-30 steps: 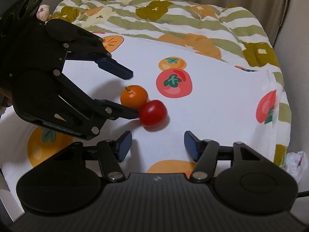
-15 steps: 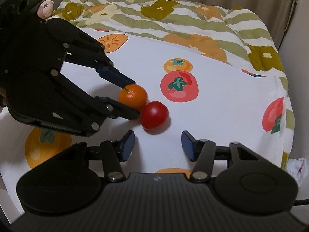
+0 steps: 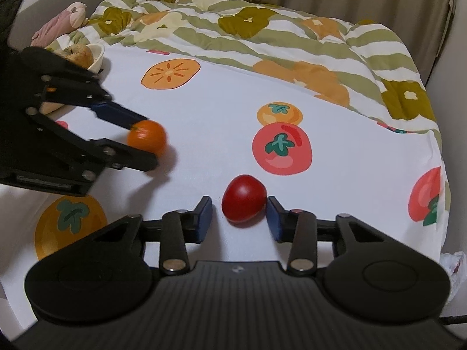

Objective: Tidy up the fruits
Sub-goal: 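Grasp the mandarin with the left gripper while the right gripper grasps the cherry tomato, then carry the mandarin and cherry tomato to the plate, release the mandarin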

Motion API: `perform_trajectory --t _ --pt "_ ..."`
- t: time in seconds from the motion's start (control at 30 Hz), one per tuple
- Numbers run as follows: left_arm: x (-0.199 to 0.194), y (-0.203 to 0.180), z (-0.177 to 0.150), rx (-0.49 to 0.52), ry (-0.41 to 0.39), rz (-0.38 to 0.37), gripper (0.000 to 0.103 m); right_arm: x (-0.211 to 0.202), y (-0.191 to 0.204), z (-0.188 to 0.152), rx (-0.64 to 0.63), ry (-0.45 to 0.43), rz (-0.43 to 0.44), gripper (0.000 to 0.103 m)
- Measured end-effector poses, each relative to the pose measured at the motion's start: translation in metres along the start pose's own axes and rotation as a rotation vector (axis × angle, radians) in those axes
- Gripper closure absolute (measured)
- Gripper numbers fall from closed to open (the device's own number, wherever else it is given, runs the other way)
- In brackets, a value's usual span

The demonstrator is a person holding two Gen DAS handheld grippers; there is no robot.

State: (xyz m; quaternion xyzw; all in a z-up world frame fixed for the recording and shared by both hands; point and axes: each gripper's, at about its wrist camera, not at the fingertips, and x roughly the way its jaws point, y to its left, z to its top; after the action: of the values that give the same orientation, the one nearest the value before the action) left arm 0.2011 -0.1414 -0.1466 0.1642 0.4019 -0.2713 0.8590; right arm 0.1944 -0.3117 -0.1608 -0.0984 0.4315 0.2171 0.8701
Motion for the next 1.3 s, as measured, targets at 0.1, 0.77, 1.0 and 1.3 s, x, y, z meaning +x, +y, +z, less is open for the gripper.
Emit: perform_trajectory --t 0.1,0.77,1.0,1.3 --pt "-0.010 0.004 -0.004 -0.053 -0.014 0.025 0.062 -0.001 0.000 0.001 0.010 -0.009 -0.011 0.056" --pt "-0.119 0.039 -0.036 -0.329 -0.116 0.239 0.062 -0.061 0.075 0.052 -0.020 -0.128 0.082 0.057" --pt "-0.167 0.072 -0.057 -0.430 -0.138 0.315 0.062 -0.075 0.126 0.089 -0.059 -0.170 0.137 0.057" --pt "-0.213 0.130 -0.081 -0.472 -0.167 0.400 0.062 -0.067 0.197 0.137 -0.094 -0.202 0.192 0.057"
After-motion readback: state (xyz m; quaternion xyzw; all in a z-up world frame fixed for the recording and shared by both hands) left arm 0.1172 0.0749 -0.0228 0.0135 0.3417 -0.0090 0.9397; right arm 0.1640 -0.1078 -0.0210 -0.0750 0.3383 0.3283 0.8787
